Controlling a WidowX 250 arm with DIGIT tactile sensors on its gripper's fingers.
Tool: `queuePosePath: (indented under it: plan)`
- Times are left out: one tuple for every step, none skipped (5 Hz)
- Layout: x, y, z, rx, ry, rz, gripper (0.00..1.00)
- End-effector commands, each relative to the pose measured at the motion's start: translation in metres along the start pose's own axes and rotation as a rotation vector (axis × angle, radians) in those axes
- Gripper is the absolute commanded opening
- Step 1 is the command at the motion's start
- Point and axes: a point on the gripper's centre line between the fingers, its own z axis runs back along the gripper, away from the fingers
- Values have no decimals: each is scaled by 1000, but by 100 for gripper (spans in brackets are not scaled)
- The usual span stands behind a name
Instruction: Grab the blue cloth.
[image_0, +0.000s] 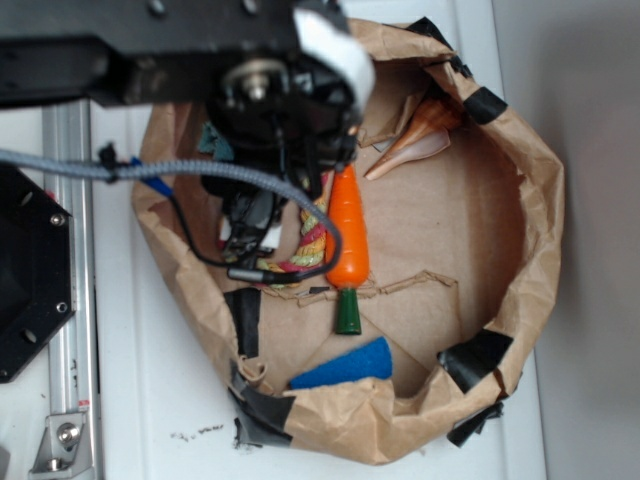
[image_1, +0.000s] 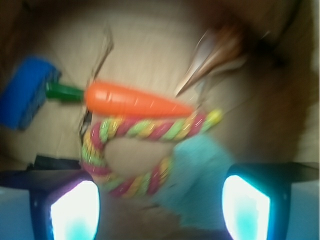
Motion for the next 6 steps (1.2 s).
queuePosePath:
  plan:
    - [-32, 6, -35, 73, 96, -56, 100]
    - [-35, 34, -35, 58, 105, -24, 100]
    - [-28, 48, -35, 70, 108, -28, 100]
    - [-29, 46, -42, 69, 125, -43, 100]
    - [-30, 46, -47, 94, 130, -53, 100]
    - [-21, 51, -48, 134, 51, -65, 100]
